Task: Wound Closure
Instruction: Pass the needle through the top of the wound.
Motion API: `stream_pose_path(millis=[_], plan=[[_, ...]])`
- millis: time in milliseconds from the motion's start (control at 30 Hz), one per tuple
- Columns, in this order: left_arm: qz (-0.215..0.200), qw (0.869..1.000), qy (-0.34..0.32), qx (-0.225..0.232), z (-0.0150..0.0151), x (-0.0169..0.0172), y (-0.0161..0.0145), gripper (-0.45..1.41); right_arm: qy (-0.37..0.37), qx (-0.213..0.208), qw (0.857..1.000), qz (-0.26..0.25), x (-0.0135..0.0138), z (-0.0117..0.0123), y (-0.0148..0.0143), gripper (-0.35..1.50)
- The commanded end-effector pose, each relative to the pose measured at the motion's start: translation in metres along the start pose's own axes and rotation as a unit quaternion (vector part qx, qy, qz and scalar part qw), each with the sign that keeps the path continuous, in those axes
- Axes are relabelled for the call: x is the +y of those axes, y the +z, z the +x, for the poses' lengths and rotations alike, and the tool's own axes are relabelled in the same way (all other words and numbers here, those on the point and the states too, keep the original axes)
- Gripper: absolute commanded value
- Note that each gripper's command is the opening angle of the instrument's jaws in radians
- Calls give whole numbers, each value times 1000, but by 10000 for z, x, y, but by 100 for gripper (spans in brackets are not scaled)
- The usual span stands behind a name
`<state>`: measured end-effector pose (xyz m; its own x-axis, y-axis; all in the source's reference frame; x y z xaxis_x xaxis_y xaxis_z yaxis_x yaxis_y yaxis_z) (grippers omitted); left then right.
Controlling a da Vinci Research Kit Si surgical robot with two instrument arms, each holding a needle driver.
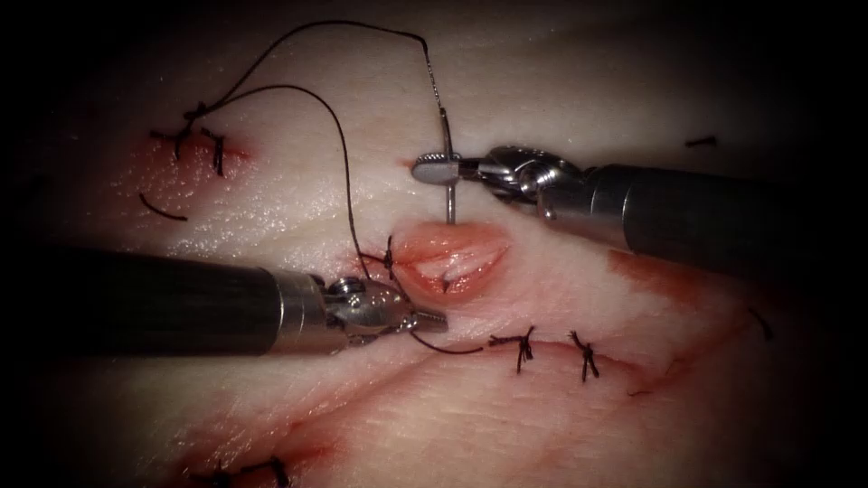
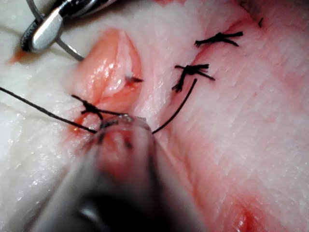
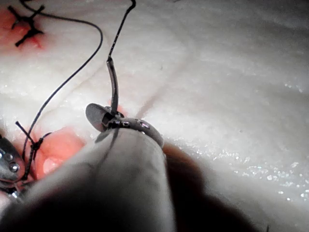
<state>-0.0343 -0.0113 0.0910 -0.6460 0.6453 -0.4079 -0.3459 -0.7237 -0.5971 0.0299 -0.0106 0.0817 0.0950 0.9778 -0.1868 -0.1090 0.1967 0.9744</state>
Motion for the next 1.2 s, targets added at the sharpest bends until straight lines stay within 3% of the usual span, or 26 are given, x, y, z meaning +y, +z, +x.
stream_pose_path(millis=[33, 67, 267, 367, 467, 533, 600, 667, 833, 933, 1033, 1200], plan=[[0, 1000, 0, 1, 4, -2, 8, 1, 18, -3, 1000, 3, -1, -7, 14, -35], [0, 1000, 1, 1, 4, -2, 8, 1, 40, -16, 999, 0, -5, -21, 17, -35], [0, 1000, 0, 1, 4, -2, 8, 1, 51, -21, 998, -16, -24, -44, 5, -35], [0, 1000, 0, 1, 4, -2, 8, 0, 51, -25, 998, -18, -26, -46, 6, -35], [1, 1000, 0, 1, 4, -2, 8, 0, 19, 4, 1000, -1, -24, -42, 7, -35], [1, 1000, 0, 1, 4, -2, 8, 0, -19, 38, 999, 19, -19, -33, 6, 68], [3, 1000, -3, 2, 5, -2, 7, 1, -60, 65, 996, 11, -12, -20, 1, 118], [6, 1000, 5, 3, 7, -1, 3, 1, -88, 87, 992, -1, -5, -8, -6, 131], [13, 996, 78, 36, 19, 4, -14, -2, -102, 112, 988, 3, 17, 18, -35, 131], [15, 987, 144, 74, 21, 4, -20, -7, -107, 125, 986, 4, 30, 31, -54, 131], [42, 974, 203, 93, 26, 3, -25, -10, -108, 143, 984, -2, 42, 41, -79, 128], [72, 950, 268, 146, 43, 2, -38, 11, -116, 146, 982, -15, 47, 36, -102, 118]])
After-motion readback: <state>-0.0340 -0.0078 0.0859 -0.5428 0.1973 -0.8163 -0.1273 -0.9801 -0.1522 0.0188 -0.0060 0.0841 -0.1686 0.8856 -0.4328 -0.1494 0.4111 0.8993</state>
